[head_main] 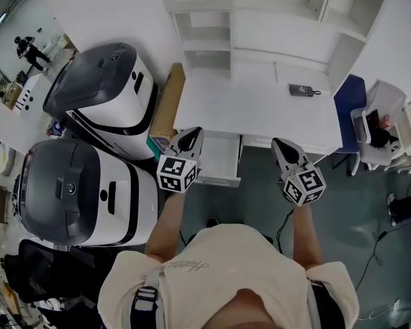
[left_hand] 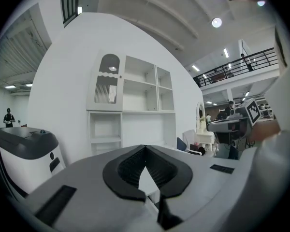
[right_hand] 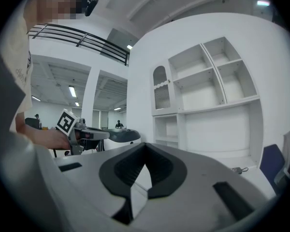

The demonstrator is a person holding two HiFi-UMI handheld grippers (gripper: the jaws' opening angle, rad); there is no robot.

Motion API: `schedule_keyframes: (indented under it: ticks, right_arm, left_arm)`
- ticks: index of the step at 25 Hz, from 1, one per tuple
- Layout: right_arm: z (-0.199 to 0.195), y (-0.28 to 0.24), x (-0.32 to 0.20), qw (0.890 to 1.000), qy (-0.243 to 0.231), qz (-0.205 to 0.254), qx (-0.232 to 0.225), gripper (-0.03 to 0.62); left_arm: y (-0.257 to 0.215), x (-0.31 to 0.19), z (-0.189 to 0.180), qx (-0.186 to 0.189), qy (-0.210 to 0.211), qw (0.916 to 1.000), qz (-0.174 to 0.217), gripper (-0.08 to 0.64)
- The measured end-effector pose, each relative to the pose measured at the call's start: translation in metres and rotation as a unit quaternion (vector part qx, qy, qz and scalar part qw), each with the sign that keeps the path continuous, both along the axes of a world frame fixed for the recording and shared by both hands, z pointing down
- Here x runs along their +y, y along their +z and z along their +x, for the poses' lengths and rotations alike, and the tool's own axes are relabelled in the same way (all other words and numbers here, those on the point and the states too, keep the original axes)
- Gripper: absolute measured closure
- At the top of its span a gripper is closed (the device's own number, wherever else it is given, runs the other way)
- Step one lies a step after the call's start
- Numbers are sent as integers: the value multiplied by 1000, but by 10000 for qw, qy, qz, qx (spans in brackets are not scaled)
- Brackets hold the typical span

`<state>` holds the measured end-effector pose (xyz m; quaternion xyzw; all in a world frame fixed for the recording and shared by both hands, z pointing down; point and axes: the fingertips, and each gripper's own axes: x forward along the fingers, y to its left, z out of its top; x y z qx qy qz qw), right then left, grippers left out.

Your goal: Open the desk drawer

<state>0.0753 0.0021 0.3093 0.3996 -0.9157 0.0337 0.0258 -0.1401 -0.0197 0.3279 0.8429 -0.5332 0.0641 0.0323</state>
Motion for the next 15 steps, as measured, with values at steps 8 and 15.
schedule_keyframes:
  ticks: [8,15]
  right_arm:
    - [-8,-43,-6,9988,-47,471,-111,592]
    - [-10,-54,-4,9985,97,535,-118,592]
  left_arm:
    - [-41,-7,-1,263,173,9991,294,555]
    - [-48,-5,-8,189,79,9990,399,555]
